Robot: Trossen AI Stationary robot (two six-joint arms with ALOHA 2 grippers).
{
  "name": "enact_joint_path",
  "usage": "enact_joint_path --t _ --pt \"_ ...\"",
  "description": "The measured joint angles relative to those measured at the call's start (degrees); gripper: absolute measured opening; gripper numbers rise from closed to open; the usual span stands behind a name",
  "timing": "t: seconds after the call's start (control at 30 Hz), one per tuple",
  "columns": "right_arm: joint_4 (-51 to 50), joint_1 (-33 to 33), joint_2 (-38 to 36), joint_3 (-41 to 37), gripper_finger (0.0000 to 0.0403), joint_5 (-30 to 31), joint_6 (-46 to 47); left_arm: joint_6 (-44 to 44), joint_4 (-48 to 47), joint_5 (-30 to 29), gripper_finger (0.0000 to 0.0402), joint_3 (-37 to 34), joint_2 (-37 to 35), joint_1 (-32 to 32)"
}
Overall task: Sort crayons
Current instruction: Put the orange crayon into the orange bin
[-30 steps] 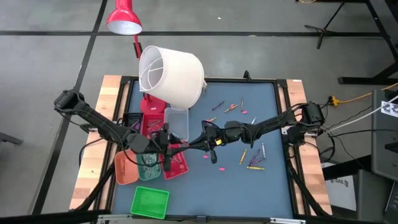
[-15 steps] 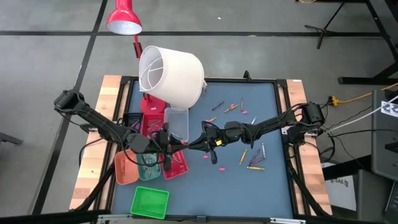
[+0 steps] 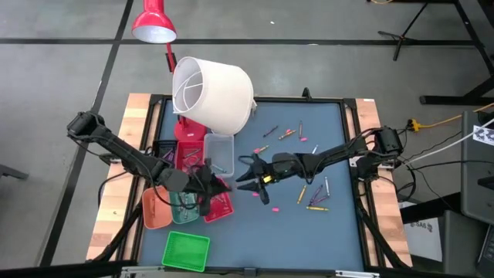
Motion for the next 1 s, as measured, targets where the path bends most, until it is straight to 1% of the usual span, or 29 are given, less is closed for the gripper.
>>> enact_joint_path --t 0.17,0.3,0.4,0.53,0.6,0.67,0.83,1.0 --pt "-13.45 0.00 0.00 0.00 0.0129 -2.45 0.00 -10.15 -7.36 14.76 0.0015 0.00 -1.67 0.00" --pt "-21.66 0.00 0.00 0.00 0.0127 -2.82 0.00 -21.75 -15.88 24.58 0.0015 0.00 -4.79 -0.02" --pt "-24.67 0.00 0.00 0.00 0.0127 -2.82 -0.02 -31.05 -23.58 32.09 0.0015 0.00 -7.91 -0.02" --pt "-25.33 0.00 0.00 0.00 0.0127 -2.82 0.00 -44.52 -35.09 42.73 0.0015 0.00 -12.43 -0.04" --pt "-25.19 0.02 0.00 0.00 0.0127 -2.82 -0.01 -49.70 -41.75 45.26 0.0015 0.00 -14.75 -0.38" --pt "-25.16 0.01 0.00 0.00 0.0127 -2.82 0.00 -53.54 -47.23 46.43 0.0015 0.00 -16.84 -0.88" --pt "-25.41 0.02 0.00 0.00 0.0127 -2.82 -0.02 -59.59 -59.75 46.65 0.0015 0.00 -20.69 -2.28" --pt "-26.27 0.02 0.00 0.00 0.0127 -2.82 -0.02 -64.25 -72.25 46.63 0.0015 0.00 -21.17 -3.86"
